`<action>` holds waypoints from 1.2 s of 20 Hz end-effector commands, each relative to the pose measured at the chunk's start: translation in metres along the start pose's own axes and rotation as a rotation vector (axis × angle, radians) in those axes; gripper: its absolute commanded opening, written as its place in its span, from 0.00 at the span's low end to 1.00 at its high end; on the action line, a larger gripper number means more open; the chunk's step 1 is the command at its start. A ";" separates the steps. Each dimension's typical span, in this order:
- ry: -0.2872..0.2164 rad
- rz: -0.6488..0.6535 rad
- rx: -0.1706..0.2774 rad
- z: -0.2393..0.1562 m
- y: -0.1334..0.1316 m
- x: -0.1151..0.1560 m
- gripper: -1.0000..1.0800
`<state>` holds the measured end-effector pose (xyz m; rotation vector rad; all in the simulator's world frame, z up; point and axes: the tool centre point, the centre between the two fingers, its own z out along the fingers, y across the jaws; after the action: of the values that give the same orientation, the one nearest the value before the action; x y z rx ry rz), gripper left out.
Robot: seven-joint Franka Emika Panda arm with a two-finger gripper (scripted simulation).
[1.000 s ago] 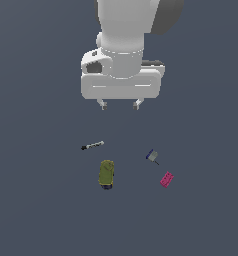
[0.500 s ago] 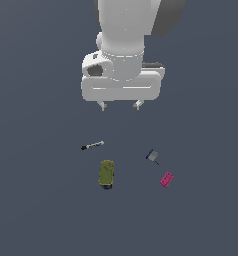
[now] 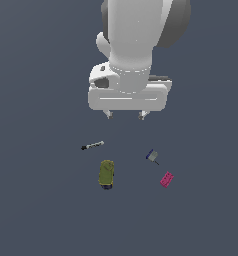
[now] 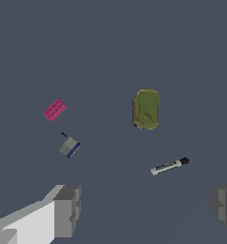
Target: Pick up a designated object from a clutter of objects.
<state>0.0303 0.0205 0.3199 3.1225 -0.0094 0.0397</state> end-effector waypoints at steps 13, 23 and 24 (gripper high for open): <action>-0.008 0.241 0.006 0.072 -0.061 0.050 0.96; -0.016 0.428 0.009 0.137 -0.113 0.075 0.96; -0.017 0.447 0.009 0.144 -0.118 0.076 0.96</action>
<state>0.1078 0.1272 0.1866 3.0668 -0.6591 0.0202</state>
